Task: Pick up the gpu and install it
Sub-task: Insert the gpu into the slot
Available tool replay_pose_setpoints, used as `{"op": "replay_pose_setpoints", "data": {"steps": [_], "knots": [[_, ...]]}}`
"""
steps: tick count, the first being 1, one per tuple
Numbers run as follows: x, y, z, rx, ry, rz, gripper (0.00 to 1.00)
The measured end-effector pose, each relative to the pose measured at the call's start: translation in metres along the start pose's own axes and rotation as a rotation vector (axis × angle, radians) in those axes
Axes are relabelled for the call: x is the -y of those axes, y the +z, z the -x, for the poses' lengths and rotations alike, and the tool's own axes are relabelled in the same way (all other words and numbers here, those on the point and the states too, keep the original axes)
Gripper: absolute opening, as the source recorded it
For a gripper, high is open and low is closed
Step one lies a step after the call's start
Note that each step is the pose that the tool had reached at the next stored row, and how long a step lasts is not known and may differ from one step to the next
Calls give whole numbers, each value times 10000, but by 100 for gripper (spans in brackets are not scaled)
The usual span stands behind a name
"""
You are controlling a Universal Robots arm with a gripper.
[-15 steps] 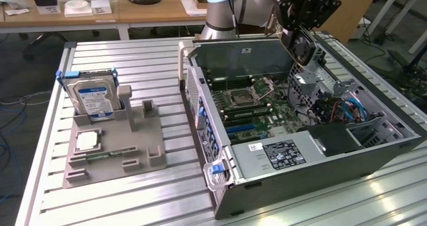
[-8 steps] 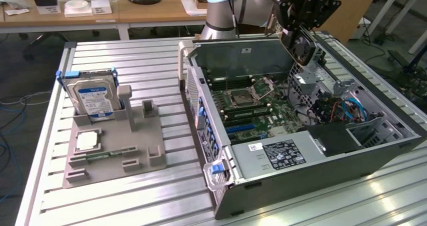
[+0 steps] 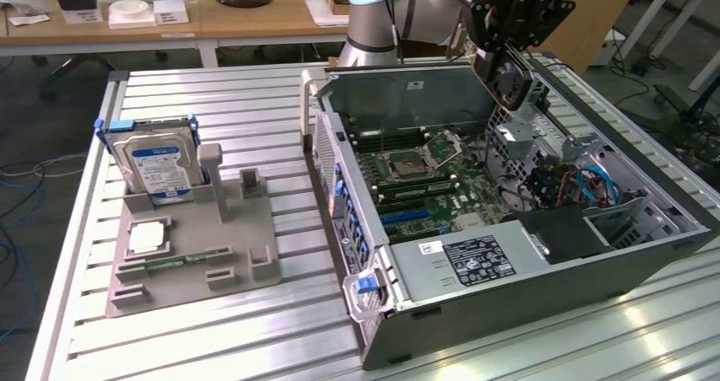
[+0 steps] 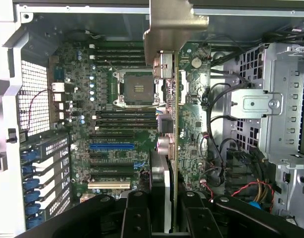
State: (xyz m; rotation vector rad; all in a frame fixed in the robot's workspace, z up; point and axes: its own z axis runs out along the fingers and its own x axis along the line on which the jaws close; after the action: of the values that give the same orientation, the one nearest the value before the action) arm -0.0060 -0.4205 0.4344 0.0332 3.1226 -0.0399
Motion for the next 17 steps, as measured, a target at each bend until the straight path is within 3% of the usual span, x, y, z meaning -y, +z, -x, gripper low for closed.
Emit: {"op": "replay_pose_setpoints", "data": {"steps": [4,17], "knots": [[0,0,0,4,-166,3,28],[1,0,0,36,-1425,27,28]]}}
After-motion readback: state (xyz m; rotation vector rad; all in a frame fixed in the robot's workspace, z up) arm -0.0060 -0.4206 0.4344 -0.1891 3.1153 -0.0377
